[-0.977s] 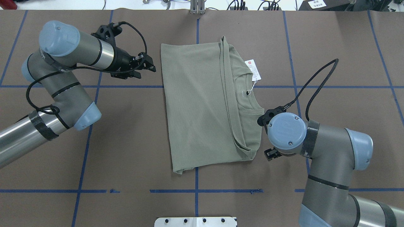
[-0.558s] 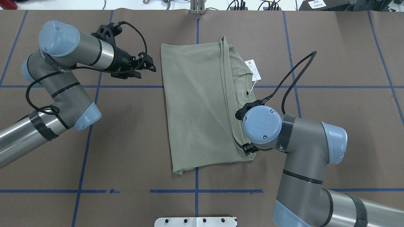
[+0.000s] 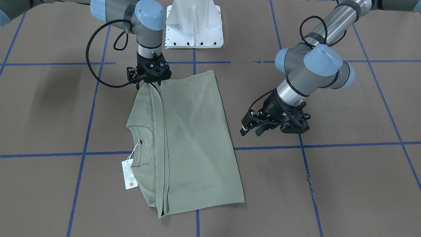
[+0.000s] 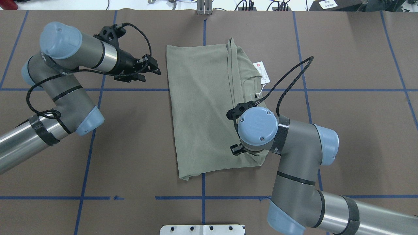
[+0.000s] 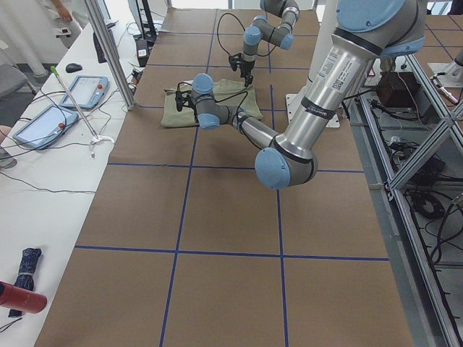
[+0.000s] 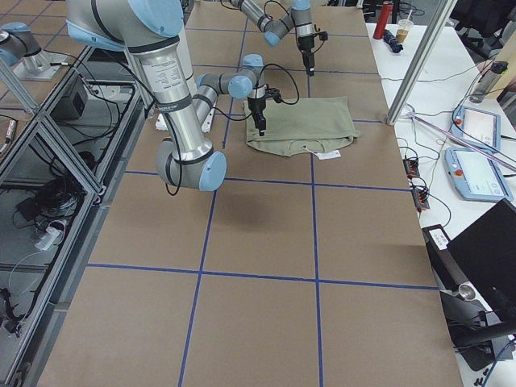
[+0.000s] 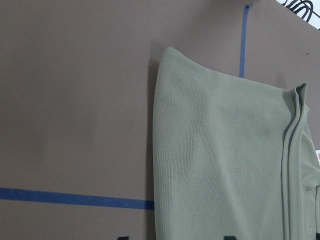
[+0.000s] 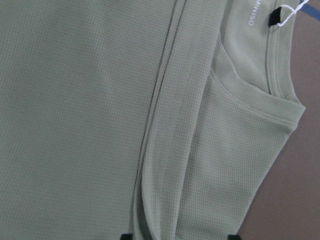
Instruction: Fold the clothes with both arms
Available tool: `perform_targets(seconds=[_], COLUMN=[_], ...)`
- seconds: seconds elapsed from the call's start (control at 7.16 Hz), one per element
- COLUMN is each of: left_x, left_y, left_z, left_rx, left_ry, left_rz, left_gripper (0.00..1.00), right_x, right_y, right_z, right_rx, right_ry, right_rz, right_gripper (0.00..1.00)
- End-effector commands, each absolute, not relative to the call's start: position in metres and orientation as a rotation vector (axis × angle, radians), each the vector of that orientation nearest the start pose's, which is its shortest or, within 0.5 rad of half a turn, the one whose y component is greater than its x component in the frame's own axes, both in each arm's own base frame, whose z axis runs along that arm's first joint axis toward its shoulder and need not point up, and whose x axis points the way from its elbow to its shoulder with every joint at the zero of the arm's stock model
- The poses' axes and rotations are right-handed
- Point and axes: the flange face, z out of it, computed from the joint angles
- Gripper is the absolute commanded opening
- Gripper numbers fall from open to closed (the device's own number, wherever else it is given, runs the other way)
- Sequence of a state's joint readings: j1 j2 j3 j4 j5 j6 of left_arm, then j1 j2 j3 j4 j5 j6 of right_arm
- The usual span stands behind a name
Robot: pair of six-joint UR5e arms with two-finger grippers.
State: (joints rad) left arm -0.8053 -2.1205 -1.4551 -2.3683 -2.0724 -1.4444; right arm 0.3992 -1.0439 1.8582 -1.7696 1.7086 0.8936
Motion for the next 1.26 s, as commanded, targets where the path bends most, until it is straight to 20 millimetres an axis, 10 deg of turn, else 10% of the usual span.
perform_targets(seconds=[0.0,0.7,1.12], left_x=[0.419,0.419,0.420], left_y=[-0.559,-0.560,-0.559], left_z=[0.296,0.297,0.296], left_rx=[0.151,0.150,0.151], left_ry=[1.269,1.268,1.271], left_rz=[-0.275,-0.276,-0.273], left_gripper=[0.70,0.70,0.69], right_x=[-0.525,-0.523,-0.521], right_y=[-0.350,-0.342,-0.343], right_z=[0.276,0.285,0.287], right_rx=[0.175,0.135,0.134], right_ry=[-0.631,-0.646,-0.643], right_rz=[-0.313,-0.388,-0.385], right_gripper=[0.67,0.59,0.01])
